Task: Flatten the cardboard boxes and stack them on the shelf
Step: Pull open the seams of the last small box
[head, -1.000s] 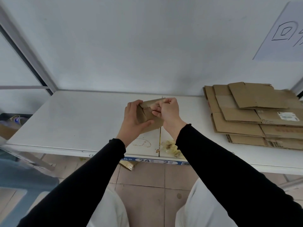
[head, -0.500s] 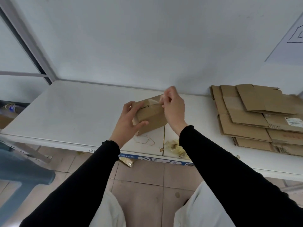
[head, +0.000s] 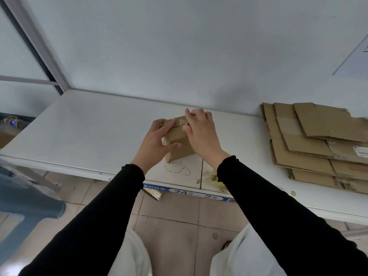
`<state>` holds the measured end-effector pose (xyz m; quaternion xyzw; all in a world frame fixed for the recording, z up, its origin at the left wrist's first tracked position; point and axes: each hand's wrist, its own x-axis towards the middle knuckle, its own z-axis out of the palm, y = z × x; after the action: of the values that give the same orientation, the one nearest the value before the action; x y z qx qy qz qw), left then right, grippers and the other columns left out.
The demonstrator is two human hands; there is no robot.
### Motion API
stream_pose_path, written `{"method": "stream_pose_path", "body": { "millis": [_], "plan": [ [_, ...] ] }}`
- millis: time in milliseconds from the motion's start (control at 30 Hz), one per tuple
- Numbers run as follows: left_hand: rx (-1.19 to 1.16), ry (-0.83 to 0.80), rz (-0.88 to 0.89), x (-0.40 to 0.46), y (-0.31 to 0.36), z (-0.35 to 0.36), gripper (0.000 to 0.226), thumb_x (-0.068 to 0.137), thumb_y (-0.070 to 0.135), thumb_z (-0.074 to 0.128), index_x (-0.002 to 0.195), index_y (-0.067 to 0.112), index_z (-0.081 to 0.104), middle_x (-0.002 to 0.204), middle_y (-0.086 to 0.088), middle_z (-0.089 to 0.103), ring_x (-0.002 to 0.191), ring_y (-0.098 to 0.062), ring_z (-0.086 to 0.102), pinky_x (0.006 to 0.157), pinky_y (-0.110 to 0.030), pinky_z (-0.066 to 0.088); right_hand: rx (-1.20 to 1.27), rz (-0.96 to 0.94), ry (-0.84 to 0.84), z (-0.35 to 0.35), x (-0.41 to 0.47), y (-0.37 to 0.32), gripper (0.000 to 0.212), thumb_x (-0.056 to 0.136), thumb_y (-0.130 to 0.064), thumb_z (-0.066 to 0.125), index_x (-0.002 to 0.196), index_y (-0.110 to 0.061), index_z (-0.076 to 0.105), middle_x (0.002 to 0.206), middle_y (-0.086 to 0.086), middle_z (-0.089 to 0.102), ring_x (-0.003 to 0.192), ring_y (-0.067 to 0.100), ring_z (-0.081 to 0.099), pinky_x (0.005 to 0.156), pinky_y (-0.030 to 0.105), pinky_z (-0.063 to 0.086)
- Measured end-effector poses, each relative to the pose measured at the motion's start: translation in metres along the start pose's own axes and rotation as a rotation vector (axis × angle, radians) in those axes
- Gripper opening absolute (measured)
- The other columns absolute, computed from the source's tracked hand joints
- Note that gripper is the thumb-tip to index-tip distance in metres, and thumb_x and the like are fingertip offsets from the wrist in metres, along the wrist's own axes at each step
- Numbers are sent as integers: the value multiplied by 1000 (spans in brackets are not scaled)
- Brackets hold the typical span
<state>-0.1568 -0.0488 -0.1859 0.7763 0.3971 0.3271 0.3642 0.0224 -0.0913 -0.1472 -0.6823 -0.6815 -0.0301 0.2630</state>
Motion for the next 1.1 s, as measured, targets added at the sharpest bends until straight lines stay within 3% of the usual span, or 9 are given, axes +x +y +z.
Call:
{"method": "stream_pose_path", "body": {
  "millis": [67,167,333,500,667,767,867,967,1100],
  "plan": [
    [-22,-8,-7,0,0,-1,80,83,37,80,153,35,41,141,8,38,130,-12,44,113,-36,41,191,100,57,-3,5,-6,37,96,-16,55,133,-16,53,118,-1,50,107,18,41,83,24,42],
    [-27,-32,-9,0,-1,-1,82,79,44,77,152,36,42,143,8,38,132,-12,44,114,-39,41,189,89,103,-6,9,-3,16,97,-10,48,101,-20,60,94,-6,60,89,17,53,74,37,47],
    [-51,-29,-25,0,-1,-1,82,82,36,80,154,31,41,141,9,38,129,-11,46,113,-37,42,97,17,27,-6,-2,0,29,105,-32,44,125,-20,61,102,-1,67,101,20,57,72,33,44],
    [-30,-33,-12,0,2,0,81,84,28,81,154,29,41,143,7,37,131,-10,43,114,-37,41,-7,69,4,-1,6,-3,15,99,-31,56,99,-21,68,95,-9,63,104,18,47,72,27,39],
    [181,-47,22,-2,11,2,79,91,35,73,157,37,30,165,5,9,149,-14,13,121,-33,19,503,357,123,-7,7,-3,16,97,-17,56,90,-24,68,85,-15,69,83,0,60,70,14,39],
    [208,-70,65,-2,17,5,77,91,35,73,155,43,32,157,1,20,141,-14,20,120,-37,24,734,521,226,-19,3,4,19,98,-12,54,108,-27,57,77,-6,67,68,3,61,66,14,46],
    [227,-74,75,-1,18,5,74,90,35,73,154,42,35,149,0,27,135,-15,25,119,-36,26,999,765,398,-29,2,18,17,101,-4,51,105,-20,54,73,-1,61,58,10,59,61,19,52],
    [248,-74,70,0,20,6,74,90,36,73,154,40,36,149,-1,28,135,-16,25,118,-33,25,890,735,422,-26,0,23,20,104,-8,44,99,-19,60,92,-2,62,76,14,61,68,27,52],
    [260,-55,58,0,18,6,74,90,38,73,154,37,37,147,-2,29,133,-16,25,115,-30,25,515,445,186,-15,-6,19,16,102,-33,51,110,-21,59,112,-7,58,111,15,49,83,22,39]
  ]
}}
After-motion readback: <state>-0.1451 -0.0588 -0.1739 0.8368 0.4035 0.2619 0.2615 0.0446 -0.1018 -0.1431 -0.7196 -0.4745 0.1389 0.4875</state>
